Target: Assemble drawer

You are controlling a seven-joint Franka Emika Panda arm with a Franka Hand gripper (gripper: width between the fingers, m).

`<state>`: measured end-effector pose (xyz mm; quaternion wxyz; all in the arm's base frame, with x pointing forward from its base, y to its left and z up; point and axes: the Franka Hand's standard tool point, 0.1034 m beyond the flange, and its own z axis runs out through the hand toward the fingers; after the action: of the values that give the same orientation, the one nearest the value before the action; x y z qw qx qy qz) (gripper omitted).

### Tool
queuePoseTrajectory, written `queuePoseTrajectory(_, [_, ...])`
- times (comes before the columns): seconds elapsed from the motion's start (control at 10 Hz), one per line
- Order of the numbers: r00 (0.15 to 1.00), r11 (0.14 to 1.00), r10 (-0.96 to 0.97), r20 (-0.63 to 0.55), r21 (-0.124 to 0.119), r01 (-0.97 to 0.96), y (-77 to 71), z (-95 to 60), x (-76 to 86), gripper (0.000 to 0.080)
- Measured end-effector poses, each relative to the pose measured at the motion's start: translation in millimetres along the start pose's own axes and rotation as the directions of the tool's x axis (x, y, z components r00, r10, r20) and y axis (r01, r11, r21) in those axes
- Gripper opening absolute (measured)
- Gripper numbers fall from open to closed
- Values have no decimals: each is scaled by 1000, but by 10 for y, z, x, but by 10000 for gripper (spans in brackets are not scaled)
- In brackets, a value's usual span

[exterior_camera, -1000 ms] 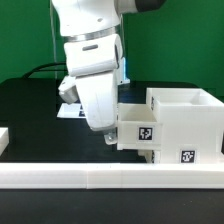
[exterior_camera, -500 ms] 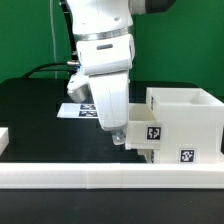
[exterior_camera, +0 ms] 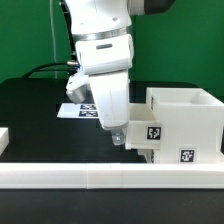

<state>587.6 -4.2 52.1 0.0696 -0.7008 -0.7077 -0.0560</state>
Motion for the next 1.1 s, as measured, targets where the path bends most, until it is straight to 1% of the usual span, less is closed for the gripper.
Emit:
queuePoseTrajectory(0.1, [1000,1000,-10,-3,1,10,1,9,49,648])
queuePoseTrajectory(0.4, [999,999,-43,-3,7,43,8,49,272,648])
queuePoseTrajectory(0.6, [1000,1000,-15,-2,3,15,10,81,390,649])
queuePoseTrajectory(0.7, [1000,1000,-13,0,1,13,17,77,373,648])
queuePoseTrajectory(0.8, [1000,1000,-16,3,9,16,23,46,270,648])
queuePoseTrajectory(0.9, [1000,1000,-16,5,20,16,20,-1,128,648])
queuePoseTrajectory(1.1, [999,1000,-16,35,3,16,54,-151,-95,648])
